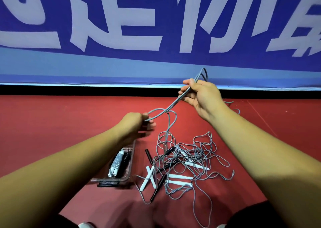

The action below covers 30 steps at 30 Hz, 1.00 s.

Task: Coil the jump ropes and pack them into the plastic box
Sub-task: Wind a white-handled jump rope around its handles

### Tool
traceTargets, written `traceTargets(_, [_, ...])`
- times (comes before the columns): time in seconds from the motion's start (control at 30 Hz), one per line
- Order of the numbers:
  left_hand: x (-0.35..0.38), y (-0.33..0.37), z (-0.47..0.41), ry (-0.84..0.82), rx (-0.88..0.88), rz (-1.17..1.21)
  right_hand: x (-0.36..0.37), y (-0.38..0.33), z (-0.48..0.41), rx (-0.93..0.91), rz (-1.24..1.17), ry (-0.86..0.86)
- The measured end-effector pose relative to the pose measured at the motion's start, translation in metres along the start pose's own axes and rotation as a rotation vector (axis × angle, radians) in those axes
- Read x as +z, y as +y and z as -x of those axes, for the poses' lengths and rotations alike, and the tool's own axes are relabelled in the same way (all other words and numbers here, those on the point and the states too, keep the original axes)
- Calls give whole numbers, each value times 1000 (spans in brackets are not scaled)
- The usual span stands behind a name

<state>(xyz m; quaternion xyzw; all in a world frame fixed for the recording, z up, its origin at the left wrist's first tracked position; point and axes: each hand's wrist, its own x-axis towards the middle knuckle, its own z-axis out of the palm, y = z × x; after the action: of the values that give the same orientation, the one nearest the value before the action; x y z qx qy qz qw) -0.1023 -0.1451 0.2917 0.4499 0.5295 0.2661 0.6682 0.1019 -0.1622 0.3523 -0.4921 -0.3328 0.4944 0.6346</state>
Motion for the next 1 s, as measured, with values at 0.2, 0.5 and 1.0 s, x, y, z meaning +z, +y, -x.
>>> traceTargets(0.2, [3, 26, 13, -143, 399, 92, -23, 18, 2, 509, 791, -62])
traceTargets(0.5, [1, 49, 30, -236, 505, -235, 10, 17, 23, 77, 613, -602])
traceTargets(1.0, [-48, 59, 13, 80, 301, 27, -17, 24, 15, 172, 651, -561])
